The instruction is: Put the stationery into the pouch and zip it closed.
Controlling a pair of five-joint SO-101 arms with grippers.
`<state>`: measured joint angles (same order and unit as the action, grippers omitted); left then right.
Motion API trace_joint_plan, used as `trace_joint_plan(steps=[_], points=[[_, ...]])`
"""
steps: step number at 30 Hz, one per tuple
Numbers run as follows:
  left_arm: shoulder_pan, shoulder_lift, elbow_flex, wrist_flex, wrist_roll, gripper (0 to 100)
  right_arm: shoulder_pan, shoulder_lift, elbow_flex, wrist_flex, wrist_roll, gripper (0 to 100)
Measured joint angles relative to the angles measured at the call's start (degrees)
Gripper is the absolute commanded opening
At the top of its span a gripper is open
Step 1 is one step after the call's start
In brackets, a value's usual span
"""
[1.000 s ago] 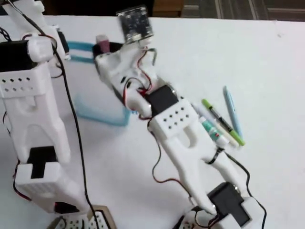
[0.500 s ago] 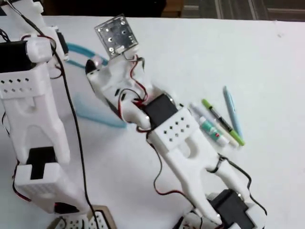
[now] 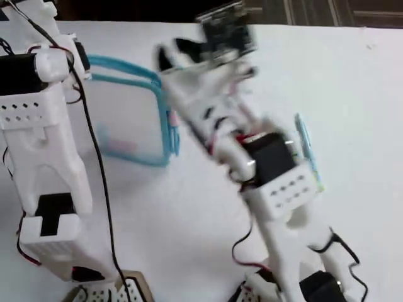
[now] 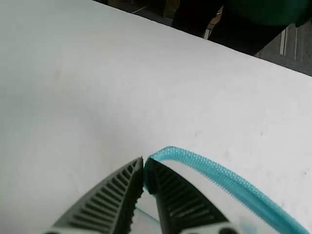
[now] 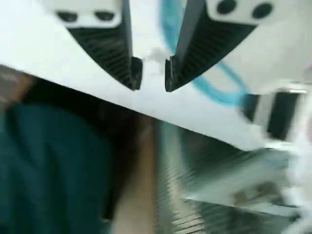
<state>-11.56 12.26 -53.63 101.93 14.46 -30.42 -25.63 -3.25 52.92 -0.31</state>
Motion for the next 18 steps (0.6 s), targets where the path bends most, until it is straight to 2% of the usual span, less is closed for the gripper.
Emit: trace_joint_plan(steps=[4,9,14,18], points=[[0.00,0.00,0.00,0.00,0.00,2,9.41,-0.09,-0.09,14.59,5.98,19.7],[0.00,0.00,0.00,0.00,0.00,2,17.85,1.76,6.51,31.12,20.04,31.5],[0.00,0.00,0.00,0.00,0.00,2,24.79,9.41,15.74,30.68,31.82,33.7],[0.00,0.00,0.00,0.00,0.00,2,27.08,18.29,16.44,25.14,34.11,33.7]])
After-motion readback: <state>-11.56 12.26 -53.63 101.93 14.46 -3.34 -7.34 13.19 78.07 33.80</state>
